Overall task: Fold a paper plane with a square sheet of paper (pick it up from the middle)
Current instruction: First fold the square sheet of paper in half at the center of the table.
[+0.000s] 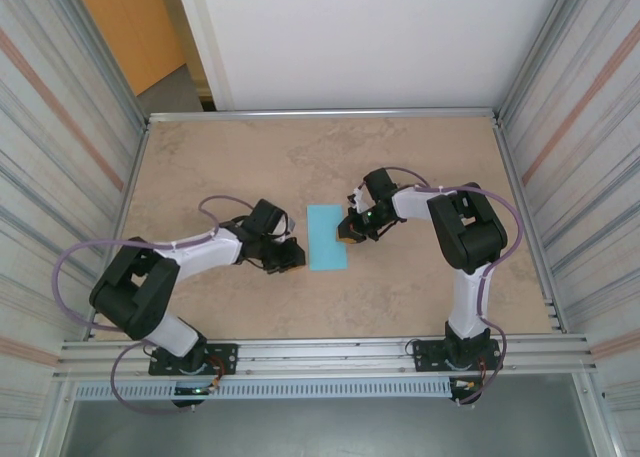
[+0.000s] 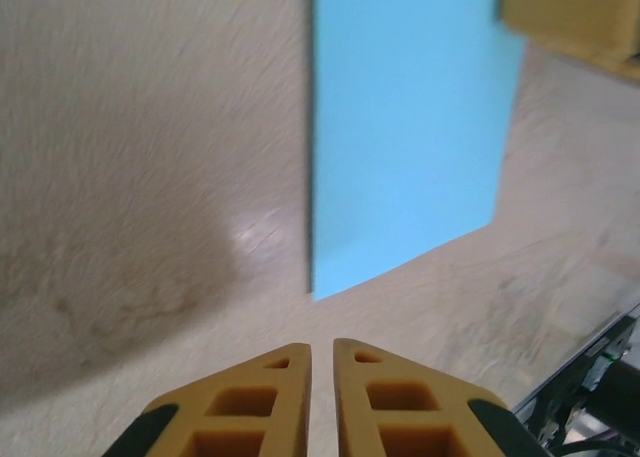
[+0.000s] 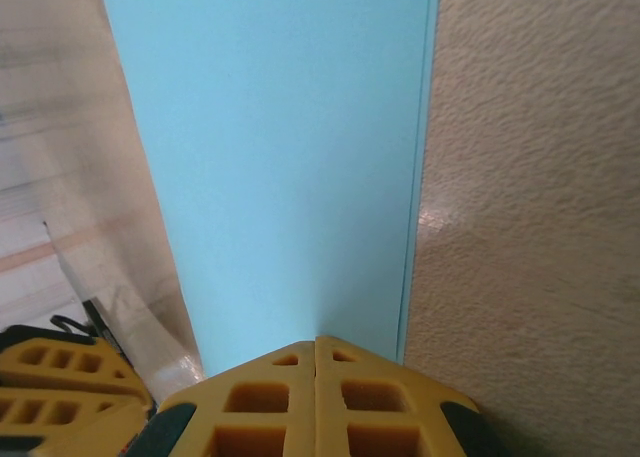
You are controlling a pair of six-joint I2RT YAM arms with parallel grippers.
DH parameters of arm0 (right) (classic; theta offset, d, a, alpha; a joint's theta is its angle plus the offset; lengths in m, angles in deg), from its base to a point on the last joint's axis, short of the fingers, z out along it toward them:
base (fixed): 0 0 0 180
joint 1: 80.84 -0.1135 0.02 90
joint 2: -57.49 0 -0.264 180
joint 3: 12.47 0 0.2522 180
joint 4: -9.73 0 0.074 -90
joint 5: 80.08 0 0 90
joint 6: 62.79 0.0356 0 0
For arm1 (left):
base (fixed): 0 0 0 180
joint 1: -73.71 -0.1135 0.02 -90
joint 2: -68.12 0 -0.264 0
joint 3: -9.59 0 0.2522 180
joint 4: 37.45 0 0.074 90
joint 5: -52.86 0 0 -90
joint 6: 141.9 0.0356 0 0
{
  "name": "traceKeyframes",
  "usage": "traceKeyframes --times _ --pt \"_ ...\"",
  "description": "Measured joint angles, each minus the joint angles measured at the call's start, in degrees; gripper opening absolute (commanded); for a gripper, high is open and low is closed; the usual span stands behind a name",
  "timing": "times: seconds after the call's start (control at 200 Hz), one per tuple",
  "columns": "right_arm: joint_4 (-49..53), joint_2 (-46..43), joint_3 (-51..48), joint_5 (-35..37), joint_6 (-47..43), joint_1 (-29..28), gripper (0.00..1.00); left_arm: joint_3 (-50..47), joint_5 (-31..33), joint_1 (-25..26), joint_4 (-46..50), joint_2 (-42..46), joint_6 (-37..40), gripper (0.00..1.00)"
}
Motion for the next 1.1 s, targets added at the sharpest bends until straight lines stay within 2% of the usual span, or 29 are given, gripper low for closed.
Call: traceKeyframes --times 0.21,0.361,0.431,0.566,0.767,1.103 --pt "2.16 -1.9 1.64 5.55 0.92 -1.68 0.19 0.46 1.42 -0.76 -6.54 -0.87 -2.27 0.25" --pt "1.86 -8.41 0.44 9.44 3.23 -1.7 0.28 0.57 2.64 -1.11 -11.32 -2.49 -4.7 0.31" --pt "1.16 -13.57 -1.84 11.45 4.39 -1.68 0.29 0.68 3.15 -1.14 -13.75 -3.21 -5.79 0.35" --pt "-0.81 -21.81 -7.56 14.27 6.99 -1.46 0.36 2.47 2.91 -1.14 -16.87 -5.99 -7.26 0.37" --pt "-3.1 -26.82 -16.22 15.65 10.75 -0.5 0.51 6.84 2.21 -1.51 -18.1 -11.08 -7.65 0.39" --pt "-5.66 -28.46 -19.89 15.34 12.74 -0.46 0.52 11.82 0.68 -3.8 -17.35 -17.25 -7.58 0.39"
